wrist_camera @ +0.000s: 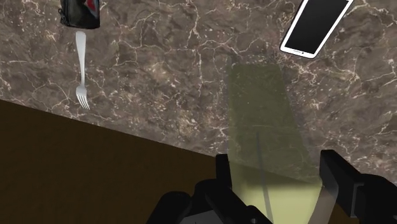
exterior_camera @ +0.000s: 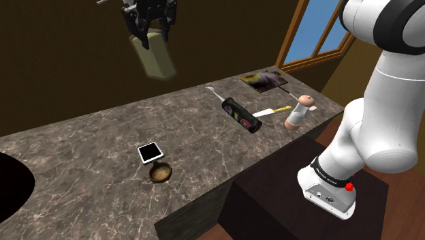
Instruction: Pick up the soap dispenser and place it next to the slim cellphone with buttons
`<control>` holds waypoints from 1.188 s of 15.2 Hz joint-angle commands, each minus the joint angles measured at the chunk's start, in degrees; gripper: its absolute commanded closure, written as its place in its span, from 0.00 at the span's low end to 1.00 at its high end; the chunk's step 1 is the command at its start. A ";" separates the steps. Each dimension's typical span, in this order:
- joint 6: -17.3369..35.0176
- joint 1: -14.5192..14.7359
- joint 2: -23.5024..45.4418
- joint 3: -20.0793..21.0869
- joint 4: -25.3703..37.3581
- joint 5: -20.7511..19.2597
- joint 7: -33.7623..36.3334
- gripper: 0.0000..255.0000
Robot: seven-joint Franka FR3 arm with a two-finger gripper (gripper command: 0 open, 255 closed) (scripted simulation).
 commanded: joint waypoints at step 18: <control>15.45 -0.80 -2.66 -0.12 -18.26 -0.13 2.75 1.00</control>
